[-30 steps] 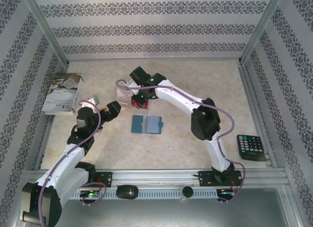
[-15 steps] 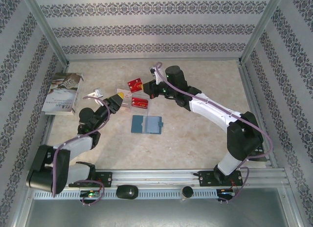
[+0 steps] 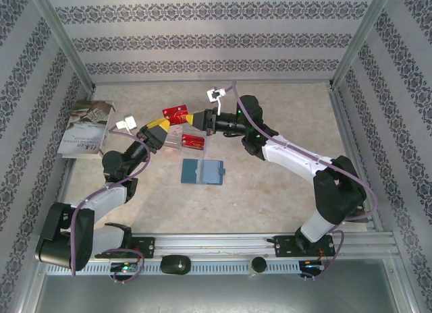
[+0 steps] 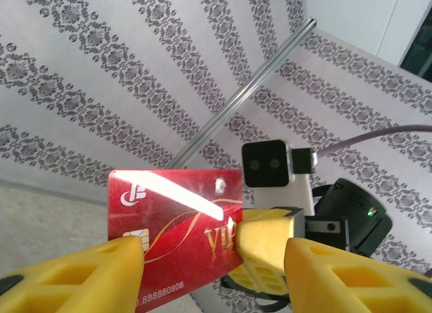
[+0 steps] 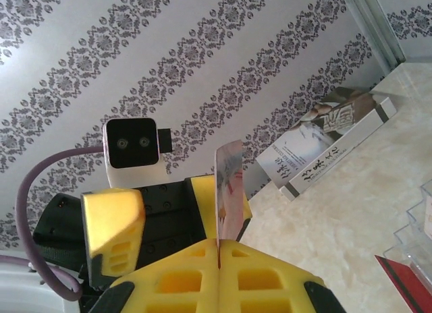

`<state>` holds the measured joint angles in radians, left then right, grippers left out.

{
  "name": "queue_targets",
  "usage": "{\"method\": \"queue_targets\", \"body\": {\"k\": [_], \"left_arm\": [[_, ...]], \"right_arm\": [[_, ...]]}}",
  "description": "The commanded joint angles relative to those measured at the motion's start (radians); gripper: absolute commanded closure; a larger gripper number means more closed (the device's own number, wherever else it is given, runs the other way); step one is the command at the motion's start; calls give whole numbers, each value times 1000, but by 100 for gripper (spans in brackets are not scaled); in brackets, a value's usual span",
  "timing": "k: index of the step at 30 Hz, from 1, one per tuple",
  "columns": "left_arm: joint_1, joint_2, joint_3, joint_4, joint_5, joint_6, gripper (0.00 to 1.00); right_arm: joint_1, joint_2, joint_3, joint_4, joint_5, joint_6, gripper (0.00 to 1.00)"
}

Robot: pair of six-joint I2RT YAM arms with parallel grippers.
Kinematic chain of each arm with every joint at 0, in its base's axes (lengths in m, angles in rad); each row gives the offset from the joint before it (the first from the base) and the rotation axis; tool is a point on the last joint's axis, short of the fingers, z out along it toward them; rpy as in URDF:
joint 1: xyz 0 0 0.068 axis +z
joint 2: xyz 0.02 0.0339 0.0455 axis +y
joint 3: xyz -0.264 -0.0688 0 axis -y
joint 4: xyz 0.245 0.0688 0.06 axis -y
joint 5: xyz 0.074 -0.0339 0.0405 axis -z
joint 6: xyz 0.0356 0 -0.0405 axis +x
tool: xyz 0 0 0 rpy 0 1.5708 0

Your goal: Take the credit cards out of the card holder

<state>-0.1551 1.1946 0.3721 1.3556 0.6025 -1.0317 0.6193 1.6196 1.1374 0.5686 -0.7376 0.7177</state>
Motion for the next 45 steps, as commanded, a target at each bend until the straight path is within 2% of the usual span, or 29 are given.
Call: {"method": "queue_targets", "body": {"k": [1, 6, 13, 16, 20, 21, 23, 26, 29, 32, 35, 37, 40, 42, 45], "left_arm": [[18, -44, 5, 73, 4, -28, 38], [34, -46, 9, 74, 18, -47, 39], [32, -68, 51, 73, 78, -59, 49], [32, -75, 55, 74, 88, -63, 67], [32, -94, 48, 74, 88, -69, 100], [32, -96, 46, 73, 88, -72, 100], [33, -100, 47, 67, 98, -74, 100], [33, -107, 68, -4, 137, -66, 100], [32, -130, 119, -166, 215, -21, 100], [25, -154, 215, -457, 319, 89, 100], [-4, -147, 333, -763, 417, 250, 100], [-14, -131, 391, -904, 466, 356, 100], [-15, -91, 439, -952, 554, 422, 100], [-16, -62, 456, -914, 617, 411, 100], [-20, -42, 452, -875, 650, 397, 100]], "right_arm": [[-1, -62, -40, 114, -30, 37, 100], [-4, -97, -59, 109, -28, 25, 100], [43, -35, -6, 164, -105, 66, 100], [51, -5, 15, 173, -120, 88, 100], [45, 11, 16, 170, -132, 106, 100], [40, 13, 18, 150, -142, 106, 95], [16, 17, 25, 118, -178, 119, 77], [-55, 2, 7, 84, -248, 141, 67], [-134, -48, -20, -9, -304, 82, 62], [-193, -69, 21, -224, -366, -69, 60], [-232, -76, 55, -364, -394, -200, 60], [-246, -74, 78, -430, -401, -266, 61], [-252, -83, 104, -469, -408, -316, 61], [-251, -94, 116, -486, -418, -338, 60], [-225, -91, 153, -532, -482, -375, 59]]}}
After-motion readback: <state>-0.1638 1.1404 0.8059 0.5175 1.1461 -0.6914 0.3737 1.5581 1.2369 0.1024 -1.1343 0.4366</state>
